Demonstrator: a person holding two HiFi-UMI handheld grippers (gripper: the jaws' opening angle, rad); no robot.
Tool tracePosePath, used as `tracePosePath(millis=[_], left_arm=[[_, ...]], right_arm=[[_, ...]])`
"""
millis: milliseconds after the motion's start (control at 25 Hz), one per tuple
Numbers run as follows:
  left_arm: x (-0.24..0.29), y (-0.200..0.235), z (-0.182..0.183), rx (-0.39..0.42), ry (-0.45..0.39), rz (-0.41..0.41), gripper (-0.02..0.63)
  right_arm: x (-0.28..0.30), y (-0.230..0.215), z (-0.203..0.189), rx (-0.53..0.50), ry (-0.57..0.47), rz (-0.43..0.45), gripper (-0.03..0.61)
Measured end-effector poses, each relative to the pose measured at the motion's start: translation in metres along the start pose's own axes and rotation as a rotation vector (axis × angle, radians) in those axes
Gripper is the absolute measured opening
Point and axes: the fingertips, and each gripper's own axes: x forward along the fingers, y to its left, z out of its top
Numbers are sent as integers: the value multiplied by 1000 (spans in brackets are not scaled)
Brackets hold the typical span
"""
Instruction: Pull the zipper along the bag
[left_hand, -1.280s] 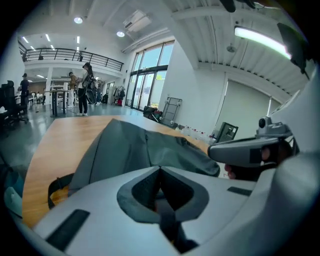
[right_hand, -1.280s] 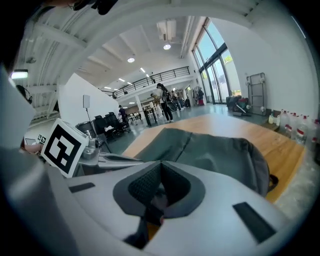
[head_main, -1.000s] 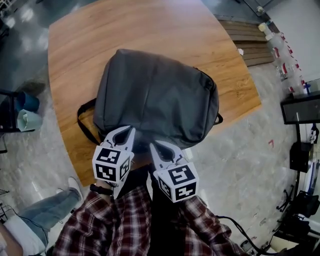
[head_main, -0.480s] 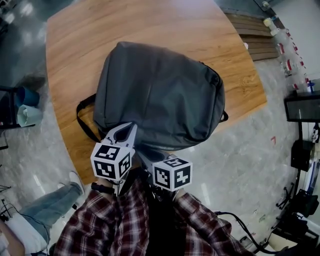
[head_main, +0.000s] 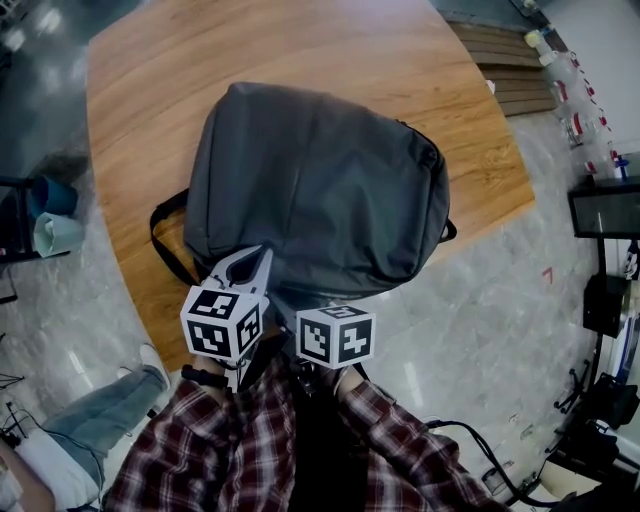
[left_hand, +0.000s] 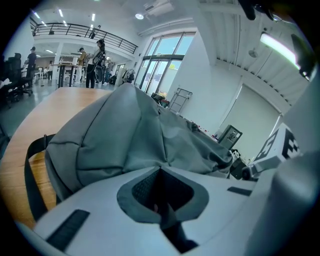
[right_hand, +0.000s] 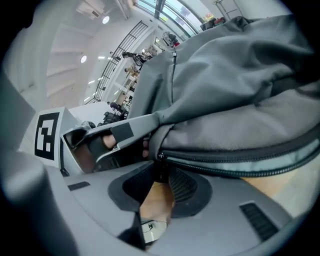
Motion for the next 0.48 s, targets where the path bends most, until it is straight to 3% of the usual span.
tracePosePath(millis=[240,360,480], left_arm=[[2,-1,0,38,-9,12,9],[4,-1,-2,102,-15,24,9],[5,-2,-3,109,-19,20,9]], right_arm=[[-7,0,-1,-104,25,-80,20],[-14,-2,-2,-133,62,-90,17],[-20,-4,-3,-165,81,-106,17]])
